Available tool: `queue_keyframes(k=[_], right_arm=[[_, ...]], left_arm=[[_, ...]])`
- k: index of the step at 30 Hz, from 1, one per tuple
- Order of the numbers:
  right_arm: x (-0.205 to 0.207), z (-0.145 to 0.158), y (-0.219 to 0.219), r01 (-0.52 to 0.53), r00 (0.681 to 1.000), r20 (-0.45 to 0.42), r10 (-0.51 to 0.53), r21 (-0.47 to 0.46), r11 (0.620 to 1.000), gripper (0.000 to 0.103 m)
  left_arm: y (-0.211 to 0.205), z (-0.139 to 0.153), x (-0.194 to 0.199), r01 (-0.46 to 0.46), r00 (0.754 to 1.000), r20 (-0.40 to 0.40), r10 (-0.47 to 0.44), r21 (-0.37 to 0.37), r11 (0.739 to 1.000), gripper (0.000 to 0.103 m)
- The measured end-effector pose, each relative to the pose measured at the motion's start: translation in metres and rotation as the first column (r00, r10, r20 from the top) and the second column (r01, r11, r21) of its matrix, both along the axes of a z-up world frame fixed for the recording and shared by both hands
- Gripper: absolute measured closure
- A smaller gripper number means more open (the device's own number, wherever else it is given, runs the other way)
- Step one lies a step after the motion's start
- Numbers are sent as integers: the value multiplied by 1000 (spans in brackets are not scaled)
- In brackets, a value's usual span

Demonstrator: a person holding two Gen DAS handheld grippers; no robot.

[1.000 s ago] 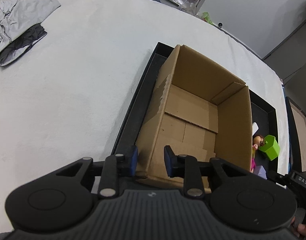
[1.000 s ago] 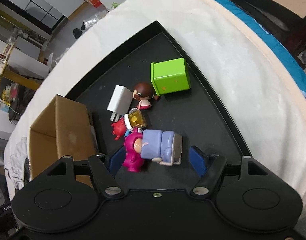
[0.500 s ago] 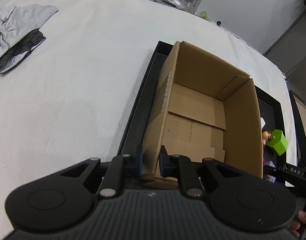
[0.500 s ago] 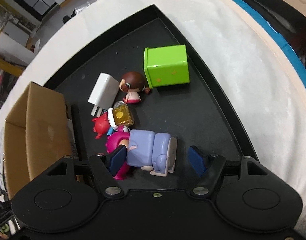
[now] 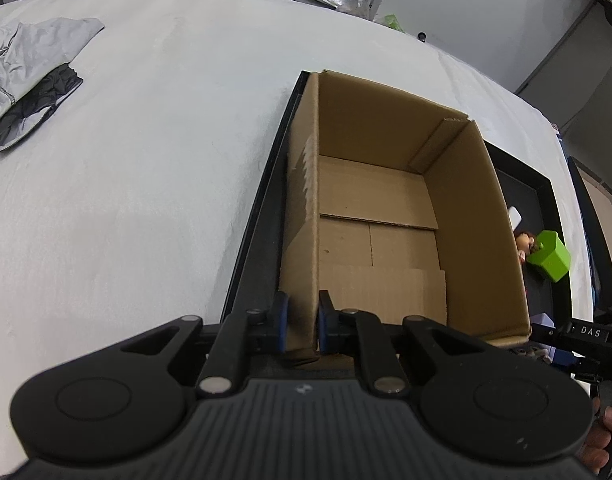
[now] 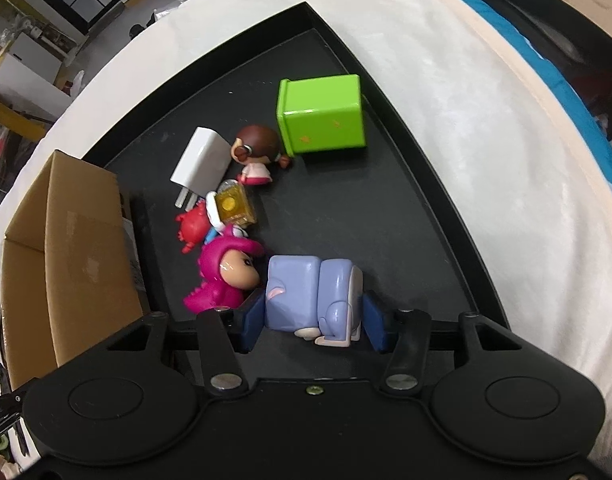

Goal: Organize rigid objects
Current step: 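Lift the lavender figure with the right gripper and carry it over the box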

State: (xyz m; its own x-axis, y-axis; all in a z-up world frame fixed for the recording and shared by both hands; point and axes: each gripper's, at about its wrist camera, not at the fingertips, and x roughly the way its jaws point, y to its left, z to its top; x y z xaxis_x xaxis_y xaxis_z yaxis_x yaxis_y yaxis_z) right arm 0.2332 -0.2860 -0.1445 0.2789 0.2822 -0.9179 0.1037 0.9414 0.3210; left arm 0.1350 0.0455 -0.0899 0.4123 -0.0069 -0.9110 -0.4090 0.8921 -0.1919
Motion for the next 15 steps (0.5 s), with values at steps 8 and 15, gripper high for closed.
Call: queue_keyframes(k=[8,15], right_arm=[[-16,3,-3,-18,1000,-3,17,-39,999,53],[-18,-7,15,-107,994,-8,107,-143,984,55]], left_arm=[[-1,5,-6,33,999,-5,-33,19,999,90],[4,3,-7,40,999,-6,-40,15,999,90]])
